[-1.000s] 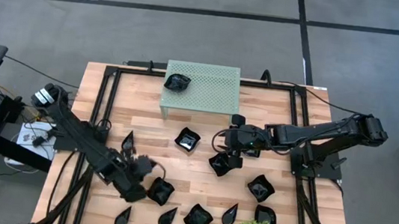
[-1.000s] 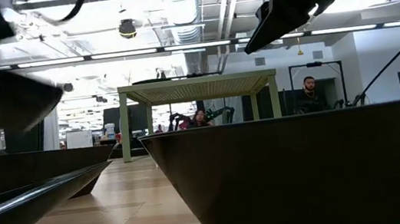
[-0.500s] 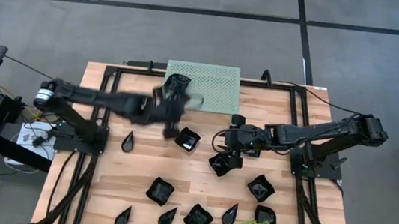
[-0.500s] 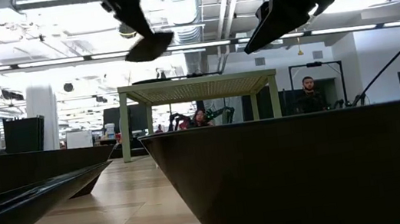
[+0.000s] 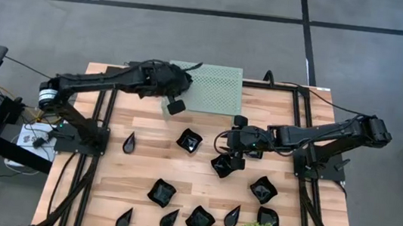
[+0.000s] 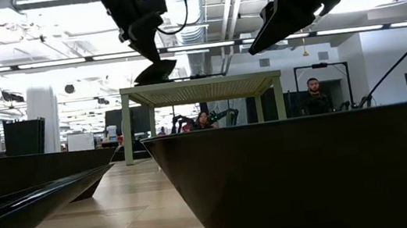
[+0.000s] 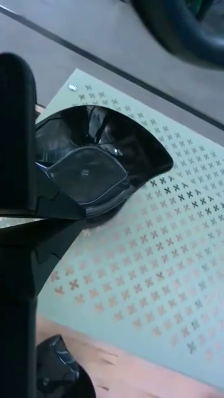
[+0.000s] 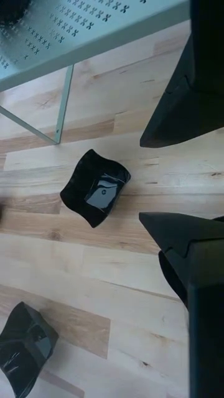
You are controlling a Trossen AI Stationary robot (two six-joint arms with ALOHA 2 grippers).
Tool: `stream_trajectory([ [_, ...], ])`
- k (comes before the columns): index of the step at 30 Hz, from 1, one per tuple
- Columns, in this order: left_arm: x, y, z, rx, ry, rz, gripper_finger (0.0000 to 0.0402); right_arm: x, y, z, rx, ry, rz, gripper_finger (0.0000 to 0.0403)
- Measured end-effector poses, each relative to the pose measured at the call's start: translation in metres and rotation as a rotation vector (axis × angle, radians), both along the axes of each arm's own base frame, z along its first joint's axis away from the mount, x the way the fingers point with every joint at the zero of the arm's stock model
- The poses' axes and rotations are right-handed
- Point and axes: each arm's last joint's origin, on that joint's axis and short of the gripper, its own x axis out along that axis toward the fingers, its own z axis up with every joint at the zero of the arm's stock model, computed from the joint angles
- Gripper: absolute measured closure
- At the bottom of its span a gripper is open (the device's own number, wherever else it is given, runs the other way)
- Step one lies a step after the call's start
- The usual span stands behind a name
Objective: Pick & Place Mini shaped plates
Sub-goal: Stack the leaf-shaped plate on top of the other leaf-shaped plates on the shelf
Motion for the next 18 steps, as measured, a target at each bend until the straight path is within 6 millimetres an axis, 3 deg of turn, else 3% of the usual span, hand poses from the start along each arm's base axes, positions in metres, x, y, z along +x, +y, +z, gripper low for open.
stream_trajectory([
  [7, 0.0009, -0.001, 0.0005, -0.027, -0.042, 0.044, 0.0391, 0.0001, -0.0003, 0.0, -0.002, 0.0, 0.0, 0.0228],
  [18, 0.0015, 0.0, 0.0019, -0.007, -0.068, 0.091, 0.0324, 0.0001, -0.0003, 0.0, -0.002, 0.0, 0.0, 0.0228],
])
